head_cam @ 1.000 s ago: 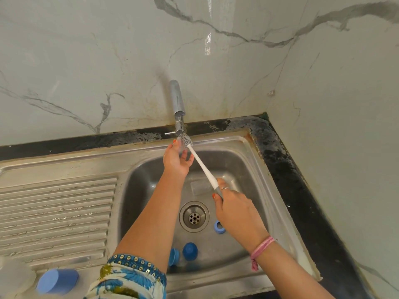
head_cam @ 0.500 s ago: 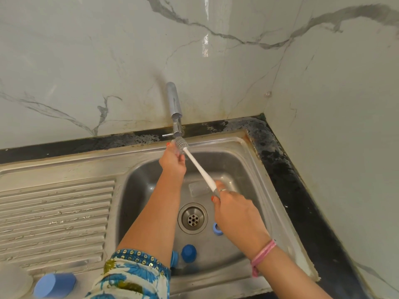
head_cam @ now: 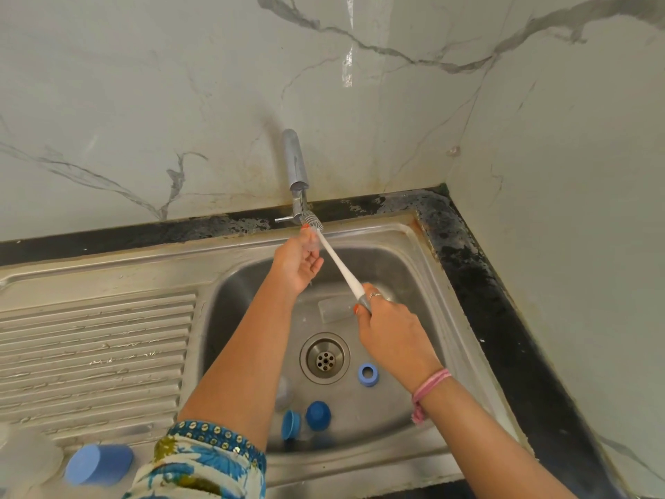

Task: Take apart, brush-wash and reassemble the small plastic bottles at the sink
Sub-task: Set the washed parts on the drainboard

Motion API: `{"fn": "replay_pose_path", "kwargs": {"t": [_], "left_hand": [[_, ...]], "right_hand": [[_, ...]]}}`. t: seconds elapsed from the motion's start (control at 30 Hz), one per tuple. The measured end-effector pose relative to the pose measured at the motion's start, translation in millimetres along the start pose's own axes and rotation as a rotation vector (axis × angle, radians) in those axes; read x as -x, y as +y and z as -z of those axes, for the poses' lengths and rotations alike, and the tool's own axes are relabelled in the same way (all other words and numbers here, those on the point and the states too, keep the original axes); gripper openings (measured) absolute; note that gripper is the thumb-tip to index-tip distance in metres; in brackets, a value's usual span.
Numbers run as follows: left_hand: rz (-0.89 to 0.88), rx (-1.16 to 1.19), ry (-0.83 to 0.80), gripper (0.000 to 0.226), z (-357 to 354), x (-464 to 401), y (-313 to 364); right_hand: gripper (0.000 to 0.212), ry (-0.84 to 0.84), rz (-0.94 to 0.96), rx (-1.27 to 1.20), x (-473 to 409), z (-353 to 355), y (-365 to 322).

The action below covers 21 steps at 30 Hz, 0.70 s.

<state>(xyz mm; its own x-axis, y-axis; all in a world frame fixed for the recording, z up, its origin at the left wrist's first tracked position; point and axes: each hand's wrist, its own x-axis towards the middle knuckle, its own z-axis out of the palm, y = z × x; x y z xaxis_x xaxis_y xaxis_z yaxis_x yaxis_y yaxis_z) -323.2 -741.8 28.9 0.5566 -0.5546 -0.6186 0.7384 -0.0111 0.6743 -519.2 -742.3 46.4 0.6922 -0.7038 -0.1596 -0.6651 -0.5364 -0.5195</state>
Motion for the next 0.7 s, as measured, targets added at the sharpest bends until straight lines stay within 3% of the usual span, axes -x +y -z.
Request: {"fn": "replay_pose_path", "kwargs": {"t": [0.17,0.37,0.53,0.7], "left_hand": [[-0.070,0.193,0.055,0.024,-0.2,-4.9,-1.8],[-0.150,0.348,-0.085,0.047,-9.9,-6.3,-14.6],[-0.167,0.454,0.043,0.009,-8.1,-11.8,-9.7],[-0.117,0.290,0.080,0.019,-5.5,-10.4,-4.1]], "right_hand": [[0.044,0.023,0.058,0.067,11.2,-2.6,-5.3],[0.052,0.028,0.043,0.040,18.7,-2.0,-4.3],[0.054,0.027,0.083,0.063,31.4,-0.1,-4.9],[0.053,0.022,0.061,0.038,27.0,2.3,-5.2]]}}
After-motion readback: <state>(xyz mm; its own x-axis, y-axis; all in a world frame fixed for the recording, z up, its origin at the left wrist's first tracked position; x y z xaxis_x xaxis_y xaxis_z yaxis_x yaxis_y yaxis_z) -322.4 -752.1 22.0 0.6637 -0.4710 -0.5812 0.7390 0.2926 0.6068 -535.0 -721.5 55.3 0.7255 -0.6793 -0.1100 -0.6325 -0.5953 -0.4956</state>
